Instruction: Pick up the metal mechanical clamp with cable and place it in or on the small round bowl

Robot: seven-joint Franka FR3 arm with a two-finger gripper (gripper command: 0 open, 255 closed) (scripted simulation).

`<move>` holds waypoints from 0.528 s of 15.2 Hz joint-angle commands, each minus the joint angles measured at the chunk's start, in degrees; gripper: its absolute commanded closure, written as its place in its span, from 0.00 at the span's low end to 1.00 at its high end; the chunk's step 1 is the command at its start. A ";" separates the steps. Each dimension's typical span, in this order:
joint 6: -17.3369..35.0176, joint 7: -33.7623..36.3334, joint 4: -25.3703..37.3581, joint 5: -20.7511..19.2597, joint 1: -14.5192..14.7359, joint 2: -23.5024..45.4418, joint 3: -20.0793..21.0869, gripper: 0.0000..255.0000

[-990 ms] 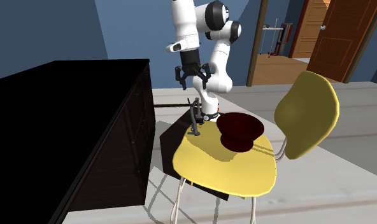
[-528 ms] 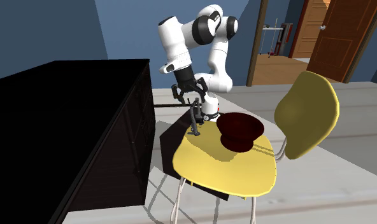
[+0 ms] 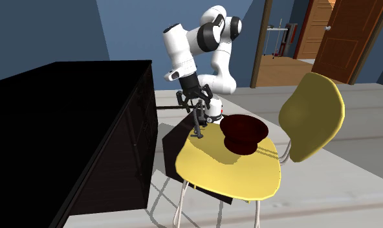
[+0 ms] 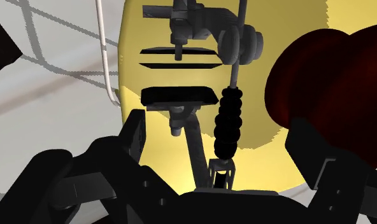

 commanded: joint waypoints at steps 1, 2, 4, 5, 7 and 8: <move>0.05 0.01 -0.04 0.02 0.01 0.00 0.02 0.00; 0.05 0.01 -0.04 0.02 0.01 0.00 0.02 0.00; 0.04 0.01 -0.03 0.01 0.01 0.00 0.01 1.00; 0.04 0.01 -0.03 0.01 0.01 0.00 0.01 1.00; 0.04 0.01 -0.03 0.01 0.01 0.00 0.01 1.00; 0.04 0.01 -0.03 0.01 0.01 0.00 0.01 1.00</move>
